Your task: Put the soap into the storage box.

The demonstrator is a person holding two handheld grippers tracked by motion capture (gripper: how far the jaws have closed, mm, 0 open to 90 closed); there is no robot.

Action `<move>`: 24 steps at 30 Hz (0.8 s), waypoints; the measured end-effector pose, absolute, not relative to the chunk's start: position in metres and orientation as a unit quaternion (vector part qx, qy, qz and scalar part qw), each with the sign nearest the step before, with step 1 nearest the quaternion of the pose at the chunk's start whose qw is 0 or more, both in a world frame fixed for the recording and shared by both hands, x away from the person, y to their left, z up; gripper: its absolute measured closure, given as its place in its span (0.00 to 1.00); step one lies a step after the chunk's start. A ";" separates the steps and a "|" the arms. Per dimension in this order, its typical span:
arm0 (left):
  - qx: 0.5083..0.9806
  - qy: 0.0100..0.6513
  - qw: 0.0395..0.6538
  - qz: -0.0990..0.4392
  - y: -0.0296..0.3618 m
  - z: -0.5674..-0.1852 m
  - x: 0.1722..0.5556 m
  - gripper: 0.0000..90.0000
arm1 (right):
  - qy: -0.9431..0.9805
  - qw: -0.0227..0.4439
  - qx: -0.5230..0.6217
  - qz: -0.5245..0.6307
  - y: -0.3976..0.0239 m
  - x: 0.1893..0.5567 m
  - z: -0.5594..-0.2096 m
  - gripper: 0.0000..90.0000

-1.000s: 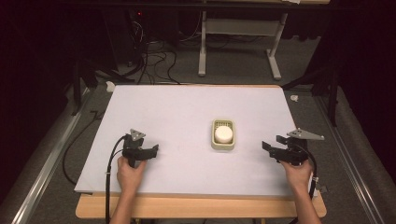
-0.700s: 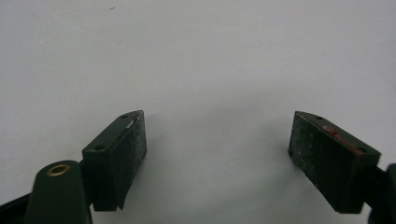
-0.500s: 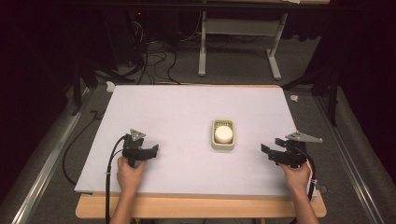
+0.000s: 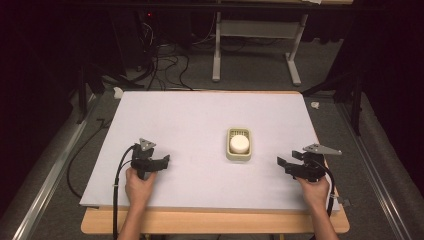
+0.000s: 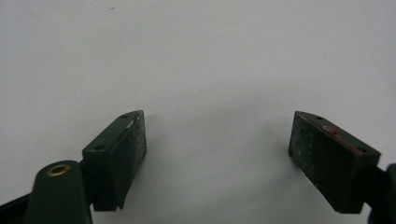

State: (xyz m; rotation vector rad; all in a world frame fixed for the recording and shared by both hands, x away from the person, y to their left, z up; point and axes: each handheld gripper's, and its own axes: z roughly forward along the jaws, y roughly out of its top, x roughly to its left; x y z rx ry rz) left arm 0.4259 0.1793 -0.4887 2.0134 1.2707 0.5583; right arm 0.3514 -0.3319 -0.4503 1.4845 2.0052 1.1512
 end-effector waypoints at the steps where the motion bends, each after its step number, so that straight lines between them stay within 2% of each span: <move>1: 0.774 0.488 0.341 0.215 0.179 -0.489 0.426 0.22 | 0.716 0.194 0.531 0.411 -0.331 0.351 -0.451 0.31; 24: 0.774 0.488 0.341 0.215 0.179 -0.489 0.426 0.22 | 0.726 0.186 0.531 0.395 -0.320 0.356 -0.464 0.32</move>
